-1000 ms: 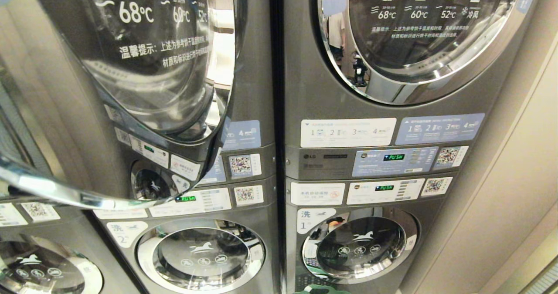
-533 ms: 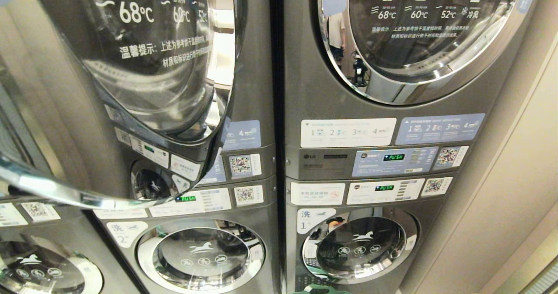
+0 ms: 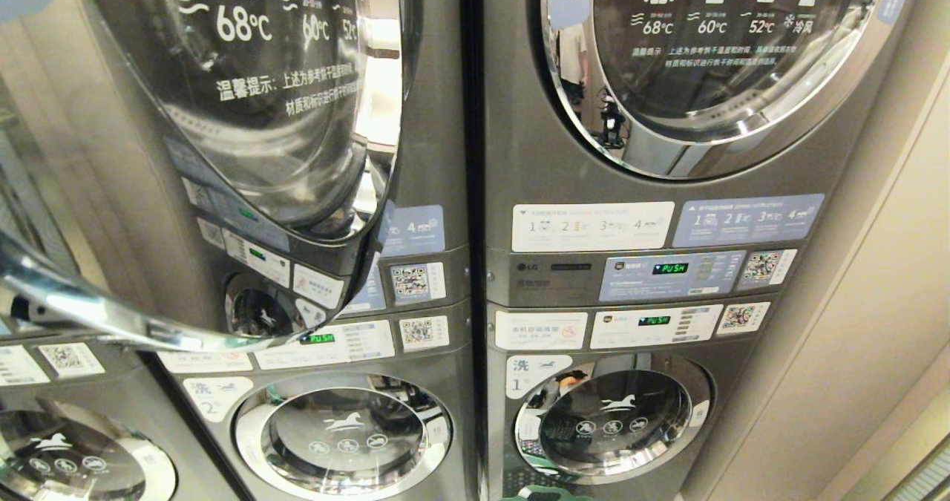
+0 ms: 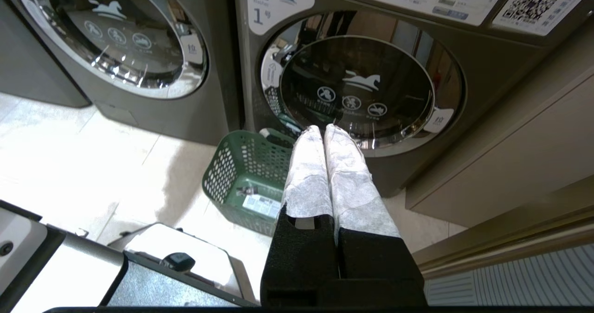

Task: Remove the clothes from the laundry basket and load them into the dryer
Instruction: Close the dryer

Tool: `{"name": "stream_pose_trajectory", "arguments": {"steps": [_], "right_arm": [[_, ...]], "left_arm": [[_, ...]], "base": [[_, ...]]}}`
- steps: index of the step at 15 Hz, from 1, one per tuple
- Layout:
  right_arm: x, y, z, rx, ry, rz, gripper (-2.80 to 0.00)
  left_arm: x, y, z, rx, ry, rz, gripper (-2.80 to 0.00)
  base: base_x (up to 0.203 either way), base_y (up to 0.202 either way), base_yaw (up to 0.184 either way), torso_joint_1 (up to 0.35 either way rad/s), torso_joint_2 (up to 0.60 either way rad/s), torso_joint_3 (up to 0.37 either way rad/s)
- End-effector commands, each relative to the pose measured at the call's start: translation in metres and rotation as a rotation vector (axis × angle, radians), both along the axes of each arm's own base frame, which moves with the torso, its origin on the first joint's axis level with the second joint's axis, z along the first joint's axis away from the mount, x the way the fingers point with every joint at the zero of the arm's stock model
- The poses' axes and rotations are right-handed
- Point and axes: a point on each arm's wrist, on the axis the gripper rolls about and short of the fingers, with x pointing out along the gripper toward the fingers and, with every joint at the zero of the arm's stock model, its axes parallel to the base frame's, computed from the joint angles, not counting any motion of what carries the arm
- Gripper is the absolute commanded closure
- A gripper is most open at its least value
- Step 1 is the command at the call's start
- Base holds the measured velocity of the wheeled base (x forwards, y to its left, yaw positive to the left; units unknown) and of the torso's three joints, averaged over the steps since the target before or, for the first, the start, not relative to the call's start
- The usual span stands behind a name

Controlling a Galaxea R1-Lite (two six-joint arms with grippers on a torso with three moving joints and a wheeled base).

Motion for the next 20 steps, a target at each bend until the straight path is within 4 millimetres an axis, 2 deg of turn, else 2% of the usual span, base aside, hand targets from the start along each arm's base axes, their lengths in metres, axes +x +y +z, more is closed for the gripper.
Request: {"name": "stream_pose_trajectory", "arguments": {"steps": [1,4,7,10,11,14,15,17,20], "right_arm": [[0.003,0.001,0.0,-0.01,0.037,0.002,0.0],[0.003,0.001,0.0,-0.013,0.044,0.004,0.0],[0.003,0.001,0.0,-0.009,0.035,0.003,0.0],[-0.004,-0.001,0.001,0.007,-0.07,0.047,0.0],[-0.004,0.0,0.01,0.039,-0.13,0.099,0.0],[0.004,0.006,0.063,0.125,-0.221,0.253,0.0],[0.015,0.01,0.084,0.129,-0.207,0.263,0.0],[0.049,0.022,0.116,0.129,-0.176,0.272,0.0],[0.122,0.05,0.148,0.134,-0.176,0.302,0.0]], "left_arm": [[-0.005,0.001,0.0,-0.002,-0.01,0.013,0.0],[-0.015,0.005,0.0,-0.01,-0.011,0.094,0.0],[-0.034,0.006,-0.003,-0.043,0.024,0.194,0.0],[-0.059,0.002,-0.007,-0.085,0.049,0.291,0.0],[-0.061,0.001,-0.007,-0.091,0.043,0.347,0.0],[-0.066,-0.005,-0.013,-0.107,0.023,0.61,0.0],[-0.072,-0.011,-0.017,-0.127,0.029,0.694,0.0],[-0.089,-0.031,-0.03,-0.175,0.044,0.744,0.0],[-0.106,-0.05,-0.045,-0.212,0.05,0.749,0.0]], "base": [[0.0,0.0,0.0,0.0,0.0,0.0],[0.0,0.0,0.0,0.0,0.0,0.0],[0.0,0.0,0.0,0.0,0.0,0.0],[0.0,0.0,0.0,0.0,0.0,0.0],[0.0,0.0,0.0,0.0,0.0,0.0],[0.0,0.0,0.0,0.0,0.0,0.0],[0.0,0.0,0.0,0.0,0.0,0.0],[0.0,0.0,0.0,0.0,0.0,0.0],[0.0,0.0,0.0,0.0,0.0,0.0]]}}
